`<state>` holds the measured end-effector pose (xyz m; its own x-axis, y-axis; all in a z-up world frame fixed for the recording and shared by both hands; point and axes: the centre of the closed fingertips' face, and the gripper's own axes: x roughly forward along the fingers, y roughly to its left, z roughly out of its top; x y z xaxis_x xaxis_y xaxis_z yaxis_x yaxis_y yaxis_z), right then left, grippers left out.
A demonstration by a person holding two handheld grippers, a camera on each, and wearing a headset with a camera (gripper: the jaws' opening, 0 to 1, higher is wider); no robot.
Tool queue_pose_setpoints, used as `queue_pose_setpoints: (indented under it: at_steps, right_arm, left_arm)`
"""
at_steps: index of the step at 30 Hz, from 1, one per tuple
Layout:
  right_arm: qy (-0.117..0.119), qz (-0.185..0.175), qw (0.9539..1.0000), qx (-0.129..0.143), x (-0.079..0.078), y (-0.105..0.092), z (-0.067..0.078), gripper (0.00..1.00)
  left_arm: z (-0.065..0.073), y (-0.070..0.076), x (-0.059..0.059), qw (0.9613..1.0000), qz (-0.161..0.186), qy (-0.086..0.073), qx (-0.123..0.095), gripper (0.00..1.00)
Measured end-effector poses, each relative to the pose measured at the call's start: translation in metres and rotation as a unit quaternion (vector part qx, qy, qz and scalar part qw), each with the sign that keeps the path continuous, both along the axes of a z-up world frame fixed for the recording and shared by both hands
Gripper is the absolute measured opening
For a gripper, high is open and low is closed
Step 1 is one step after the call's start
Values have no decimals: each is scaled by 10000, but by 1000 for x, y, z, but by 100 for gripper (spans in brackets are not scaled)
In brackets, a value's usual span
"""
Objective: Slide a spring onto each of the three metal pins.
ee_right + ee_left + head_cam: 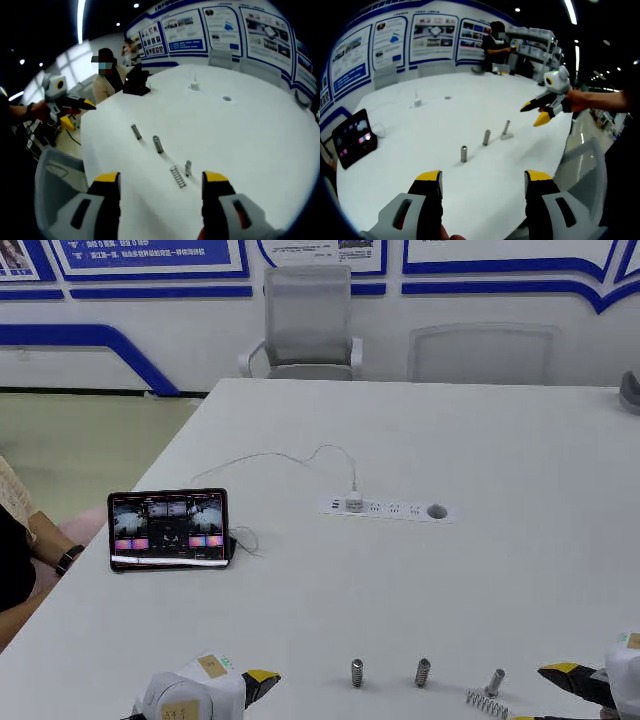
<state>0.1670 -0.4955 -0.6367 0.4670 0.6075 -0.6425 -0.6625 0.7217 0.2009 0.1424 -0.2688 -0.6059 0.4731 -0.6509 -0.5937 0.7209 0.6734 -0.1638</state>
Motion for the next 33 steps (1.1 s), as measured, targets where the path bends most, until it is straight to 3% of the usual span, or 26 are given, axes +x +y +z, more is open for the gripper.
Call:
queue_pose_setpoints:
  at_steps: [17, 27, 33]
  right_arm:
    - [76, -267, 9993, 235, -32, -19, 0, 74]
    - [200, -384, 9987, 271, -50, -26, -7, 76]
    - [230, -423, 9987, 195, -57, -33, -9, 77]
  left_arm:
    - [-7, -35, 6, 9991, -419, 47, 64, 69]
    - [-9, -73, 7, 9960, -890, 48, 81, 69]
    - [-17, -96, 4, 9912, -1303, 64, 205, 69]
